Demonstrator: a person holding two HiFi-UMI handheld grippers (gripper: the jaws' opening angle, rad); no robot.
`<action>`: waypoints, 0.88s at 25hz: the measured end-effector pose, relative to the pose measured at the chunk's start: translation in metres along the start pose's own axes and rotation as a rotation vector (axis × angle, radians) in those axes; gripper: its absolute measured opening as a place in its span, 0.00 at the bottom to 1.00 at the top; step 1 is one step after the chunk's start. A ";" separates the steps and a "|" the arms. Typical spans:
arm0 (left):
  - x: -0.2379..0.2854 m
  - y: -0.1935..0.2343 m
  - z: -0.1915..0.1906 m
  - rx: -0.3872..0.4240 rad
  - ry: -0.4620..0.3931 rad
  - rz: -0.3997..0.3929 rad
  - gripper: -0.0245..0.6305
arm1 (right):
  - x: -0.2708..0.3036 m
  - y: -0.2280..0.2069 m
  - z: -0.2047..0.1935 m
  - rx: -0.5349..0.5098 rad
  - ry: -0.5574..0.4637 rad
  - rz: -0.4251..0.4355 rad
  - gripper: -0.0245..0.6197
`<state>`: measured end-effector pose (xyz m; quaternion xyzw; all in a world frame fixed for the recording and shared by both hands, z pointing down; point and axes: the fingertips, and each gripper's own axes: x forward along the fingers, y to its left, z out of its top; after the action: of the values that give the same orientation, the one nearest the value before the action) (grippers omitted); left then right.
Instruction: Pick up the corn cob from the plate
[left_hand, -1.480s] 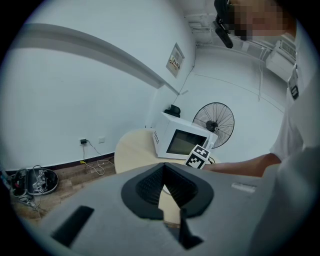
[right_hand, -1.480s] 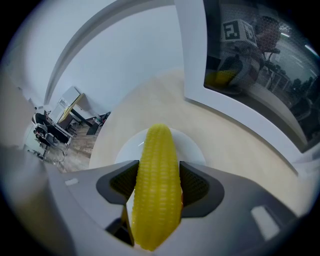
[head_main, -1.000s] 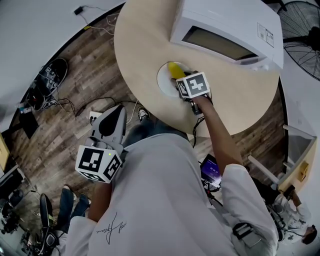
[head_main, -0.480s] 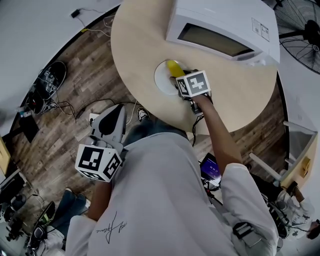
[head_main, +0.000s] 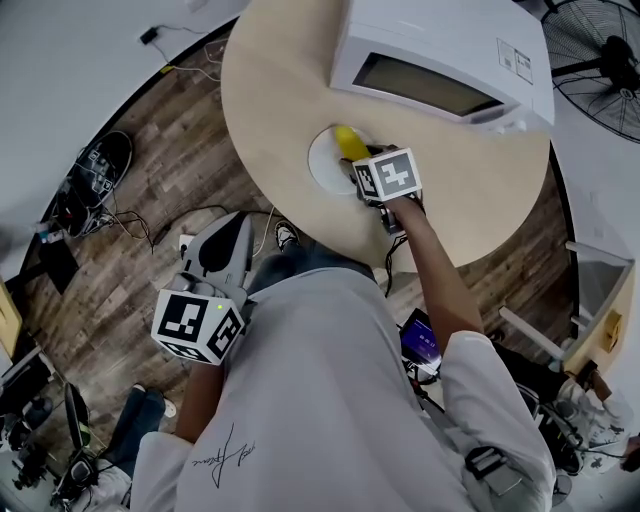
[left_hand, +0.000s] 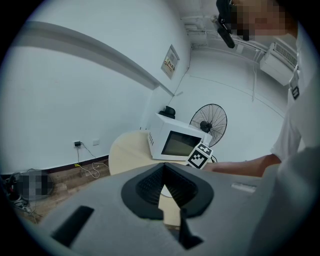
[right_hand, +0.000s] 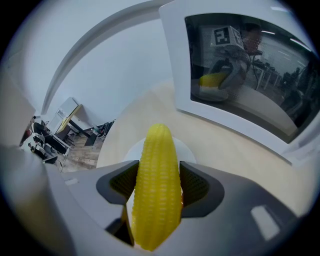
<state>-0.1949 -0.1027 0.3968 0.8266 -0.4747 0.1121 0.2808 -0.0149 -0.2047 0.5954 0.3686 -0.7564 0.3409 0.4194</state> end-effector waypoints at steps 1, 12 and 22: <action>0.000 0.001 0.000 0.000 -0.001 -0.001 0.04 | -0.001 0.000 0.001 0.001 -0.003 -0.002 0.45; -0.006 0.008 0.001 -0.004 -0.010 -0.013 0.04 | -0.013 0.005 0.004 0.040 -0.041 -0.015 0.45; -0.010 0.004 0.001 0.012 -0.019 -0.030 0.04 | -0.028 0.007 0.001 0.064 -0.082 -0.022 0.45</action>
<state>-0.2036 -0.0980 0.3926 0.8364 -0.4641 0.1027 0.2728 -0.0110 -0.1942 0.5690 0.4039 -0.7575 0.3450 0.3795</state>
